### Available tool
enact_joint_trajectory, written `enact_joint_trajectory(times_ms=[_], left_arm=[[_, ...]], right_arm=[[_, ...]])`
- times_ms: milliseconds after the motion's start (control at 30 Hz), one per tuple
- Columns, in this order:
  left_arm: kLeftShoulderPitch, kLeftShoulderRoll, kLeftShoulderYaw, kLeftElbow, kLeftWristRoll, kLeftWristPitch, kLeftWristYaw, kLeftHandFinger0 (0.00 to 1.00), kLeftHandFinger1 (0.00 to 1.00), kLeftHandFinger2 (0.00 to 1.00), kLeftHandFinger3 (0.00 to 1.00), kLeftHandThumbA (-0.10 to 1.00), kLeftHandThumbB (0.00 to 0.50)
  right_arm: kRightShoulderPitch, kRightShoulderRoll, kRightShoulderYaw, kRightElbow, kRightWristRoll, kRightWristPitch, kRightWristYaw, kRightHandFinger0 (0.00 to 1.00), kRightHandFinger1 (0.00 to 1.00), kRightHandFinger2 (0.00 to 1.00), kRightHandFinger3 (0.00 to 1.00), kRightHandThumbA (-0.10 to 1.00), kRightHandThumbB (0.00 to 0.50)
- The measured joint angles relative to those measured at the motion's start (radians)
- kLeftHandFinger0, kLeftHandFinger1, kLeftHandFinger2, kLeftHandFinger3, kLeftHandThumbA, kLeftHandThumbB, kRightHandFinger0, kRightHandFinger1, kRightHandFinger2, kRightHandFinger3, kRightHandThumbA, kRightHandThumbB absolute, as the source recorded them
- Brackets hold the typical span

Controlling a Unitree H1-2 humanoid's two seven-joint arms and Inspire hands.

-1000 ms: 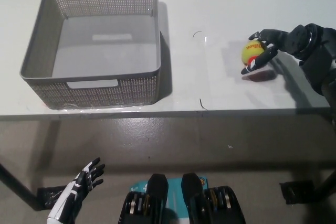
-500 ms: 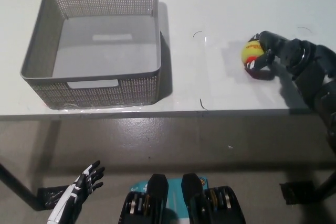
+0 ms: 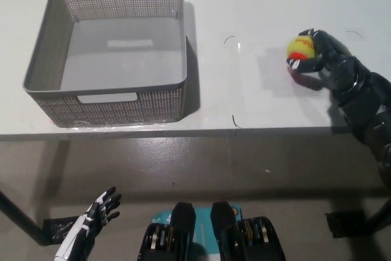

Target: Use the right hand to pick up a tennis ball and put it into a container on the left side

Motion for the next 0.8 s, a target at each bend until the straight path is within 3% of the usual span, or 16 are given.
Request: enact_joint_trajectory(times_ms=[233, 400, 533, 600, 667, 800], left_arm=[[0.004, 0.000, 0.000, 0.000, 0.000, -0.002, 0.000, 1.00, 1.00, 1.00, 1.00, 1.00, 0.389], [0.010, 0.000, 0.001, 0.001, 0.000, -0.006, 0.000, 1.00, 1.00, 1.00, 1.00, 1.00, 0.394], [0.023, 0.000, 0.001, 0.004, 0.000, -0.014, 0.000, 1.00, 1.00, 1.00, 1.00, 1.00, 0.391], [0.025, 0.000, 0.001, 0.007, 0.000, -0.020, 0.000, 1.00, 1.00, 1.00, 1.00, 1.00, 0.396], [0.024, 0.000, 0.001, 0.008, 0.000, -0.024, 0.000, 1.00, 1.00, 1.00, 1.00, 1.00, 0.395], [0.029, -0.001, 0.001, 0.008, 0.000, -0.030, 0.000, 1.00, 1.00, 1.00, 1.00, 1.00, 0.400]], right_arm=[[-0.017, 0.019, -0.105, -0.006, 0.063, -0.071, -0.059, 0.00, 0.35, 0.70, 0.71, -0.10, 0.130], [-0.068, 0.039, -0.130, -0.016, 0.084, -0.120, -0.080, 0.00, 0.36, 0.72, 0.75, -0.10, 0.137], [-0.107, 0.065, -0.132, -0.036, 0.095, -0.143, -0.091, 0.00, 0.28, 0.68, 0.76, -0.10, 0.134], [-0.128, 0.081, -0.132, -0.045, 0.099, -0.145, -0.092, 0.00, 0.29, 0.69, 0.75, -0.10, 0.139], [-0.149, 0.103, -0.132, -0.056, 0.103, -0.146, -0.092, 0.00, 0.32, 0.76, 0.79, -0.10, 0.126], [-0.185, 0.161, -0.131, -0.074, 0.113, -0.150, -0.092, 0.00, 0.32, 0.74, 0.78, -0.10, 0.138]])
